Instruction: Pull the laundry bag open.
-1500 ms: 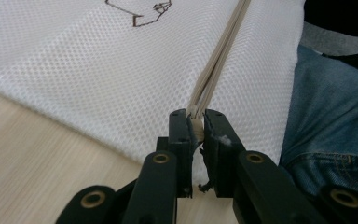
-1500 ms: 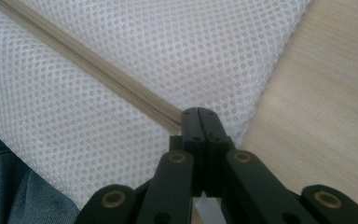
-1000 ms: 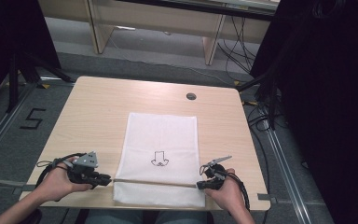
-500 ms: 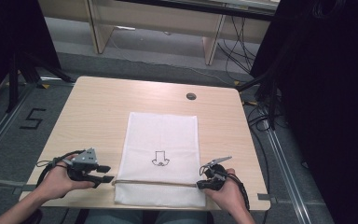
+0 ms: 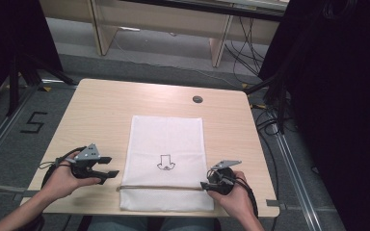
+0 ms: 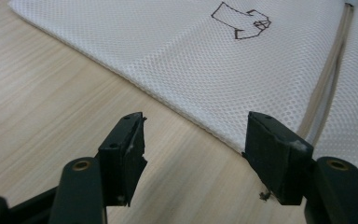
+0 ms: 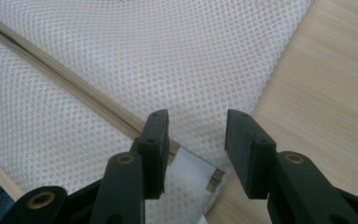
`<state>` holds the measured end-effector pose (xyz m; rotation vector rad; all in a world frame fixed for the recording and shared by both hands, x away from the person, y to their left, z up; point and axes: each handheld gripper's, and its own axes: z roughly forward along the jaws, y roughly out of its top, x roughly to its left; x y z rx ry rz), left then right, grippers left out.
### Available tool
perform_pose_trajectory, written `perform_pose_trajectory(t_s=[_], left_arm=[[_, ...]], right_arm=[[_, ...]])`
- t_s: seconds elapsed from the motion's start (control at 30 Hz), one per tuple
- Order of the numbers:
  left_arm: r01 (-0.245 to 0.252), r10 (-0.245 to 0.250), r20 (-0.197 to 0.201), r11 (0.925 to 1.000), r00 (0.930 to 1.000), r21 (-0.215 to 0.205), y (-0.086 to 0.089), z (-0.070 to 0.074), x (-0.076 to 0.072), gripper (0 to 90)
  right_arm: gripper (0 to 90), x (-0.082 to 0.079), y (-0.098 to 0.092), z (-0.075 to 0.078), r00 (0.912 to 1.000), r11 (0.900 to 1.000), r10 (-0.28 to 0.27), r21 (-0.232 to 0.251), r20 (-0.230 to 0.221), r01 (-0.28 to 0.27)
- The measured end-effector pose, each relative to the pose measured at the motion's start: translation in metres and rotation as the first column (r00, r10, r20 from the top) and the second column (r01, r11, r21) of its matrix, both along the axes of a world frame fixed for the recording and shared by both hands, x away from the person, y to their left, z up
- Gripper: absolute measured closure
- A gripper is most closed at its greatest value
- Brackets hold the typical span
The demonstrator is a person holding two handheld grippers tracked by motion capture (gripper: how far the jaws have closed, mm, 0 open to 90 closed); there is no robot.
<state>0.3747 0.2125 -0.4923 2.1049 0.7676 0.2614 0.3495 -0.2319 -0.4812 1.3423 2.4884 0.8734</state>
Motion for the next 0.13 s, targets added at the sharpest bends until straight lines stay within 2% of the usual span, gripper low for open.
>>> perform_pose_trajectory(t_s=[0.07, 0.1, 0.13], left_arm=[[-0.015, 0.016, 0.006, 0.9998, 0.9999, -0.014, 0.0, -0.0006, 0.0005, 36.7], [0.003, -0.003, 0.023, 0.9999, 0.9997, 0.015, 0.0024, 0.0006, 0.0022, 36.4], [-0.027, 0.027, 0.007, 0.9995, 0.9996, -0.014, 0.0005, -0.0004, 0.0012, 36.3]], right_arm=[[59.6, 0.0006, -0.0033, 0.002, 0.9997, 0.999, 0.023, -0.03, -0.001, -0.023], [59.3, 0.0003, -0.0032, 0.003, 0.9999, 1.0, 0.016, -0.024, -0.007, -0.016], [59.1, 0.0005, -0.0033, 0.0032, 0.9999, 1.0, 0.013, -0.021, -0.003, -0.013]])
